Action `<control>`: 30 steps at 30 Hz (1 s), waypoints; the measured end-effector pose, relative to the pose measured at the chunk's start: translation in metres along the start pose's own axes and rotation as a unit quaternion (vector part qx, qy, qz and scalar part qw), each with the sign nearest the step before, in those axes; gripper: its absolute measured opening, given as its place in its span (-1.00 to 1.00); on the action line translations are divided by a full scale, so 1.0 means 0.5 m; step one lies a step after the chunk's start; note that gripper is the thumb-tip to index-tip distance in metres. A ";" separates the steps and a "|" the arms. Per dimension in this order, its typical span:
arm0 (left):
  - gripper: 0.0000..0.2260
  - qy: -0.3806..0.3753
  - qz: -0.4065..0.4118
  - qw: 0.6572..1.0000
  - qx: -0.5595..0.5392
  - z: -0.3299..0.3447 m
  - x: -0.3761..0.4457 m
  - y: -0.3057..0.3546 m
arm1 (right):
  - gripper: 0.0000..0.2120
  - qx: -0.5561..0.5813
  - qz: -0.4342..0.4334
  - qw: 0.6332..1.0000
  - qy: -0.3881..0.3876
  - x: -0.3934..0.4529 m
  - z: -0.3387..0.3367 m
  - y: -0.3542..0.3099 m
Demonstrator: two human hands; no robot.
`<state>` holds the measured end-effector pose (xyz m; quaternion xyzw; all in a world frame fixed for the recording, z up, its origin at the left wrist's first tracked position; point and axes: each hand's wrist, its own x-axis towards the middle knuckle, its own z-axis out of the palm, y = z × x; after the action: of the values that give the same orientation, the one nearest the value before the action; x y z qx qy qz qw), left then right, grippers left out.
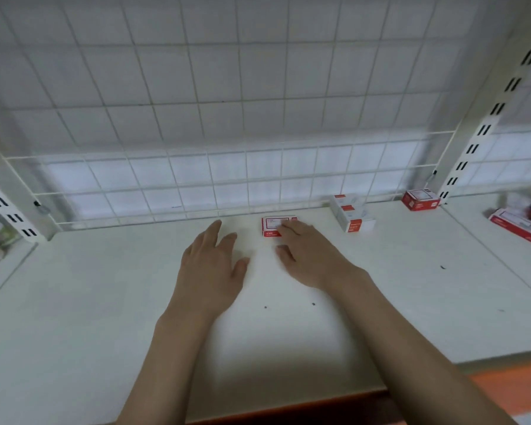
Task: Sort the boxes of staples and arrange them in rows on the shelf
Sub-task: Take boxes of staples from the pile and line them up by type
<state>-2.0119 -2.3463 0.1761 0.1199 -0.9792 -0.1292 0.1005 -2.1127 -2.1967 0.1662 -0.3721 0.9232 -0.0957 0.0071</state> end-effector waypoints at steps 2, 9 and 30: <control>-0.52 -0.005 0.002 1.000 -0.001 -0.004 0.016 -0.006 | -0.55 -0.004 0.008 1.000 -0.011 0.018 -0.001 -0.008; -0.56 -0.005 -0.010 1.000 -0.009 -0.003 0.024 -0.024 | -0.56 0.022 0.025 0.999 -0.029 0.054 -0.005 -0.018; -0.55 -0.017 -0.011 1.000 -0.009 -0.003 0.021 -0.021 | -0.42 0.020 0.048 0.997 -0.058 0.071 0.023 -0.026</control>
<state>-2.0192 -2.3593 0.1764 0.1273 -0.9782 -0.1412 0.0834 -2.1284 -2.2324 0.1596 -0.3324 0.9358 -0.0925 0.0723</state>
